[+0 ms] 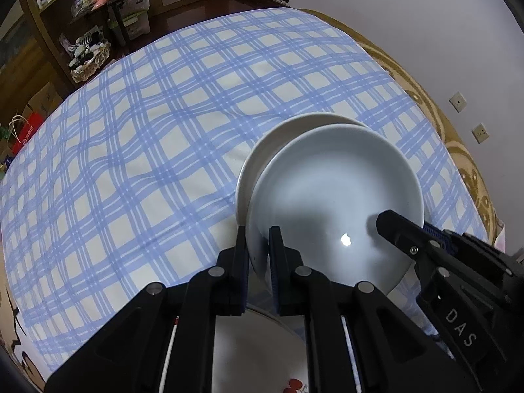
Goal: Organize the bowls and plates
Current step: 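Carry the red-banded bowl with both grippers toward the nested white bowls, then lower the red-banded bowl into the logo bowl with both grippers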
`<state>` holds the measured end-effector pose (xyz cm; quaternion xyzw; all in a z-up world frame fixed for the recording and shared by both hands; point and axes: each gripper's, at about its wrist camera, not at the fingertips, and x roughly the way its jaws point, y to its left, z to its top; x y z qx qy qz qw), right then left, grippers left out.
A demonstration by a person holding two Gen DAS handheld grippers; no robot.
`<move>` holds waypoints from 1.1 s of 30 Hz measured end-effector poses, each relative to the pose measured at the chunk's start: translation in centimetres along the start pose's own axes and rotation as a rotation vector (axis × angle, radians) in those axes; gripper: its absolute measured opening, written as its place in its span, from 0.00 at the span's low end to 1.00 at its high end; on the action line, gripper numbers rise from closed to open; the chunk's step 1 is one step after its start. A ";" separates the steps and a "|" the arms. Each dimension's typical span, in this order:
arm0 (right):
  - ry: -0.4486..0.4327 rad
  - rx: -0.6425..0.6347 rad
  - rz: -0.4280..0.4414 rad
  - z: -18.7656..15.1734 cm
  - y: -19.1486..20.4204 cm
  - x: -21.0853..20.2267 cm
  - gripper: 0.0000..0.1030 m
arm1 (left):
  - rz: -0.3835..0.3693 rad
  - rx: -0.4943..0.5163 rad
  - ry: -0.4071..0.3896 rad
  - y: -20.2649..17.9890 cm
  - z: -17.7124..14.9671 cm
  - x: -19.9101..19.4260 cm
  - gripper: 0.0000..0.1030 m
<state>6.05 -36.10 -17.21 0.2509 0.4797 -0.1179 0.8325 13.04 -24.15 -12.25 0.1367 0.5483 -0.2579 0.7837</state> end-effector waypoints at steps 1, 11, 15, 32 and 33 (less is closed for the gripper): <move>0.001 -0.001 -0.003 0.0 0.0 0.1 0.12 | 0.000 0.002 0.000 0.0 0.0 0.0 0.11; -0.005 -0.011 -0.015 0.2 0.1 0.4 0.14 | 0.017 0.018 -0.004 0.0 -0.1 0.2 0.11; -0.005 -0.010 -0.015 0.2 0.1 0.4 0.14 | 0.032 0.033 -0.004 -0.1 -0.2 0.1 0.11; 0.007 -0.002 -0.007 0.4 0.0 0.3 0.15 | 0.084 0.048 -0.033 1.0 -0.1 -1.7 0.12; 0.012 -0.001 -0.009 0.4 -0.1 0.3 0.15 | 0.086 0.047 -0.034 1.2 -0.1 -1.8 0.12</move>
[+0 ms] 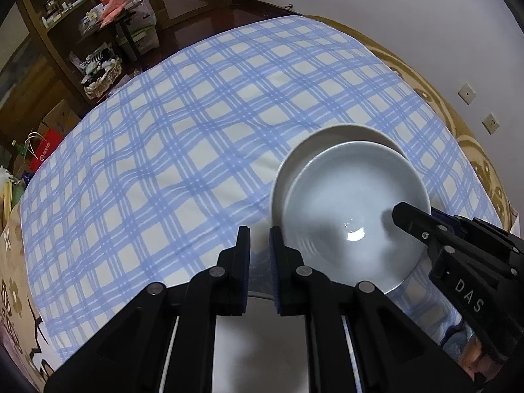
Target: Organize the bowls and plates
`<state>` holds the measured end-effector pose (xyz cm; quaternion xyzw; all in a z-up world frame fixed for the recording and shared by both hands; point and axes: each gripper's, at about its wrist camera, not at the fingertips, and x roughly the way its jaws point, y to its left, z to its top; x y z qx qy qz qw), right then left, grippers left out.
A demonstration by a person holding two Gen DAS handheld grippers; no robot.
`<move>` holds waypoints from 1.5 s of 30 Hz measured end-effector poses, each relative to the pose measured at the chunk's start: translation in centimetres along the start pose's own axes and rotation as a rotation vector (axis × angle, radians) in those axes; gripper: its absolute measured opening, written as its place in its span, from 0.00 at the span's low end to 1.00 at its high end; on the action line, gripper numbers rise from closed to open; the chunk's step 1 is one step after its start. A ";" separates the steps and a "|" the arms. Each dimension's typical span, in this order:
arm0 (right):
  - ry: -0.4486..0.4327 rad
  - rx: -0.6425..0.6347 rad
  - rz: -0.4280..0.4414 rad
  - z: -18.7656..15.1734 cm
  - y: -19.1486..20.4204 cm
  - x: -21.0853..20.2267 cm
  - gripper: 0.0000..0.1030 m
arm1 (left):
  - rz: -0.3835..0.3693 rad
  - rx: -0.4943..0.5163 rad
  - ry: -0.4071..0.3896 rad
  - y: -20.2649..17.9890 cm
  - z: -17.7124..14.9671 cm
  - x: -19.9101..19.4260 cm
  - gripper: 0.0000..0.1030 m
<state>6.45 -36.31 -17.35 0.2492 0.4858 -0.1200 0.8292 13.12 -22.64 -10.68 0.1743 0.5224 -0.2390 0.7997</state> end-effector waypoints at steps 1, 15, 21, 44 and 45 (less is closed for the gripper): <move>0.004 0.001 0.002 0.0 -0.1 0.0 0.15 | 0.004 0.000 -0.001 0.2 0.0 -0.1 0.12; -0.043 0.002 0.054 0.7 -0.8 -1.9 0.21 | 0.016 -0.003 0.014 1.7 -0.1 -0.1 0.25; -0.074 0.003 0.018 1.2 -1.3 -3.4 0.54 | 0.041 0.010 -0.013 1.8 0.2 -0.3 0.53; -0.099 0.047 -0.207 1.6 -4.1 -3.2 1.00 | 0.035 -0.066 0.012 5.1 0.7 1.5 0.81; -0.090 0.047 -0.214 1.6 -4.2 -3.1 1.00 | 0.023 -0.069 0.011 5.1 0.8 1.6 0.81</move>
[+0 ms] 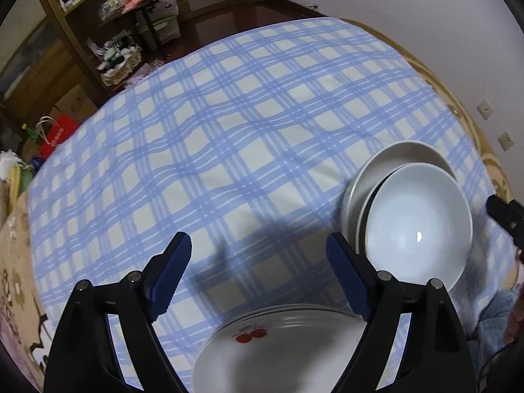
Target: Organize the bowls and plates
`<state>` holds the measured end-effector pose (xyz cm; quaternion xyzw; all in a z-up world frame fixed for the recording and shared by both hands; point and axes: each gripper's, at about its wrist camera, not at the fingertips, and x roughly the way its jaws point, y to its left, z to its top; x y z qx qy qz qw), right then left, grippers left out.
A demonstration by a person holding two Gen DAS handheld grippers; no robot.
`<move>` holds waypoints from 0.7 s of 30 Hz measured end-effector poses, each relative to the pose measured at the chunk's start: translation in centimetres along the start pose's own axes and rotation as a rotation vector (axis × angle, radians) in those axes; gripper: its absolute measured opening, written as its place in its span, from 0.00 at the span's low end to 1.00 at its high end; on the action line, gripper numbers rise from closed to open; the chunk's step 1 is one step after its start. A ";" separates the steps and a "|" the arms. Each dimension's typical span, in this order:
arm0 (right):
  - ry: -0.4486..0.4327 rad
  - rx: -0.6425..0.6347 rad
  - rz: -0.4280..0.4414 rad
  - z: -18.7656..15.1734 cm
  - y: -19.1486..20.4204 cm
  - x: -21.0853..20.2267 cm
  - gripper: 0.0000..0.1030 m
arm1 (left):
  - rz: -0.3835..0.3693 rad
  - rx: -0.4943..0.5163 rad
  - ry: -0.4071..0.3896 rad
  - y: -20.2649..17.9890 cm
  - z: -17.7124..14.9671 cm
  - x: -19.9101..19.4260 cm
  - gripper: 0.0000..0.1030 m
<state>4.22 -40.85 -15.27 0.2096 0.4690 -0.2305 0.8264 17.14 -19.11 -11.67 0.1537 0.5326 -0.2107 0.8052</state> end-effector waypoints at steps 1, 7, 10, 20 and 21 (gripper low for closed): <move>0.007 0.003 -0.007 0.0 -0.1 0.1 1.00 | -0.011 -0.003 0.003 0.1 0.1 0.1 0.81; 0.073 0.023 -0.016 -0.2 -0.6 1.3 1.00 | -0.041 -0.022 0.021 0.0 0.9 1.1 0.81; 0.088 0.026 -0.001 -0.4 -0.5 1.7 1.00 | -0.045 -0.018 0.030 -0.3 1.1 1.6 0.81; 0.118 0.052 0.036 -0.6 -0.4 2.5 1.00 | -0.072 -0.007 0.029 -1.2 1.8 1.9 0.81; 0.120 0.060 0.043 -0.6 -0.5 2.6 1.00 | -0.069 -0.001 0.027 -1.4 1.9 1.9 0.81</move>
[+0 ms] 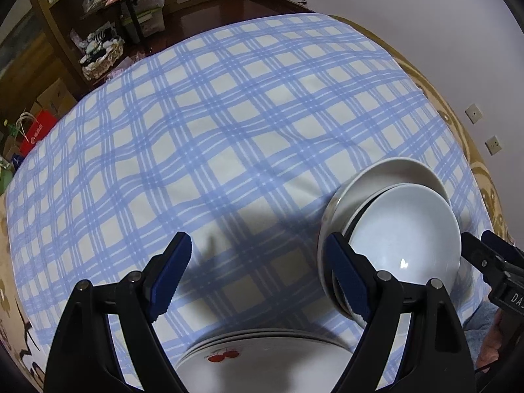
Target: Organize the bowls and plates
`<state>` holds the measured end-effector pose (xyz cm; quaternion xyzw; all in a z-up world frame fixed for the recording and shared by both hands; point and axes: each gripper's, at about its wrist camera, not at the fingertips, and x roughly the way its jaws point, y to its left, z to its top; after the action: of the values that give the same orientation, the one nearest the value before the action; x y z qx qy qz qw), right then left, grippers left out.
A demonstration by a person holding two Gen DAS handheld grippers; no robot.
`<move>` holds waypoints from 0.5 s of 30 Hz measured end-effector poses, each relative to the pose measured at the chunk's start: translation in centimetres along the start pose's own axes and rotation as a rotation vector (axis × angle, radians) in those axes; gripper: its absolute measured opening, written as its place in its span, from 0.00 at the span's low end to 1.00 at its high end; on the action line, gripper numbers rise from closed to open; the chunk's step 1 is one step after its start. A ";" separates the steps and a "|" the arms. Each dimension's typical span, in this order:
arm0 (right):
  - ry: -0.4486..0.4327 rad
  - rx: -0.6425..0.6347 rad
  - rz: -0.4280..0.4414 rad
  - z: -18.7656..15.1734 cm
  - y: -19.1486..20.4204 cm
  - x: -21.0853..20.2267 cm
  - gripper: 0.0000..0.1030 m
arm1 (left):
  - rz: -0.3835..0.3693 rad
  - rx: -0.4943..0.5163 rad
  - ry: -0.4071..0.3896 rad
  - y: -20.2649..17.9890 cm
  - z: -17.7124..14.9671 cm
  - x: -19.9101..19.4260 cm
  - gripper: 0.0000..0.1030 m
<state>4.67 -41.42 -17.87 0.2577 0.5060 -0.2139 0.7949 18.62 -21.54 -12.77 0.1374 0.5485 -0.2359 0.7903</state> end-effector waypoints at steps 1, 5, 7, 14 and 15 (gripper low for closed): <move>0.003 0.006 0.007 0.1 -0.1 0.1 1.00 | -0.004 0.003 0.003 -0.1 0.1 0.1 0.81; 0.016 0.029 0.032 0.2 -0.4 0.4 1.00 | 0.014 0.013 0.013 -0.5 0.1 0.8 0.81; 0.027 0.031 0.030 0.2 -0.4 0.6 0.98 | 0.018 0.016 0.014 -0.5 0.0 0.9 0.81; 0.052 0.039 0.045 0.1 -0.4 1.3 0.87 | 0.014 0.013 0.020 -0.2 0.1 1.0 0.81; 0.056 0.039 0.049 0.2 -0.4 1.4 0.86 | 0.018 0.015 0.018 -0.3 0.1 1.0 0.81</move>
<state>5.12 -41.92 -19.14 0.2912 0.5174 -0.1969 0.7802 18.84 -22.05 -13.70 0.1505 0.5527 -0.2317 0.7863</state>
